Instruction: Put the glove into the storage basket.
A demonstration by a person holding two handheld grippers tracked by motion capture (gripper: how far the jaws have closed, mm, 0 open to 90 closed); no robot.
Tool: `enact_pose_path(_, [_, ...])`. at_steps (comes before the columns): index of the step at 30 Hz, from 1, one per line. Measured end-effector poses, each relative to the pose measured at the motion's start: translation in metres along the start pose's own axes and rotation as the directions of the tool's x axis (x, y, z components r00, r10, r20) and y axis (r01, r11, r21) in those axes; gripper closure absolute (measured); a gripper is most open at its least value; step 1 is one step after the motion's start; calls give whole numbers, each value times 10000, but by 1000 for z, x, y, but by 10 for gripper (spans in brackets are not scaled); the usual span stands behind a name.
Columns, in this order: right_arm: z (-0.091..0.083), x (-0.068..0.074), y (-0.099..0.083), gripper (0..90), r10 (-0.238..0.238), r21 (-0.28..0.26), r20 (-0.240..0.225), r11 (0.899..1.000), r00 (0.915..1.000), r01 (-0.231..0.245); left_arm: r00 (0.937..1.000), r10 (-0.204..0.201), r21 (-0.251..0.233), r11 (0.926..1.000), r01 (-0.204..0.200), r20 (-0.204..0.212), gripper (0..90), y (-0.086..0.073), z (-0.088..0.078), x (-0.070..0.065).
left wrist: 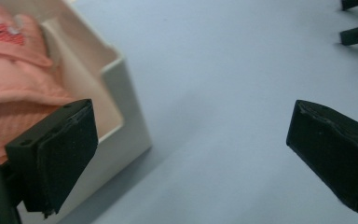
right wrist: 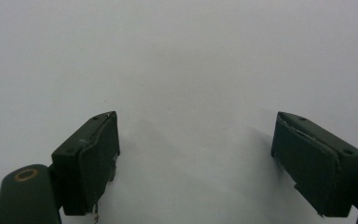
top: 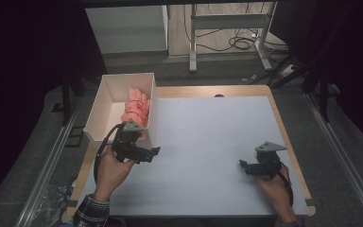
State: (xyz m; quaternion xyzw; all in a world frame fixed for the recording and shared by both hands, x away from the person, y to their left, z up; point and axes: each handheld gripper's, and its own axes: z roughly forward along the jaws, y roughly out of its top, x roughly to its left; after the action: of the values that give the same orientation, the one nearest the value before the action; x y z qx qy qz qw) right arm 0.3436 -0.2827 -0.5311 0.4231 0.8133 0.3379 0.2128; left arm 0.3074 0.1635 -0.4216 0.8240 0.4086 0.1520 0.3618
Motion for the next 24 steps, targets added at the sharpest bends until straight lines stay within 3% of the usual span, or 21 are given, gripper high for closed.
enact_pose_path(5, [0, 0, 0, 155, -22, 6, -3, 10000, 10000, 22, 9990, 212, 31, 9998, -213, 397, 24, 1, 7, -11])
enact_pose_path(14, [0, 0, 0, 155, -24, 9, -5, 10000, 10000, 24, 9939, 860, -50, 9963, -859, 693, 22, -4, 27, -33])
enact_pose_path(24, [0, 0, 0, 155, -23, 9, -7, 10000, 10000, 23, 9901, 1083, -1, 9941, -1088, 887, 15, -26, 58, -40])
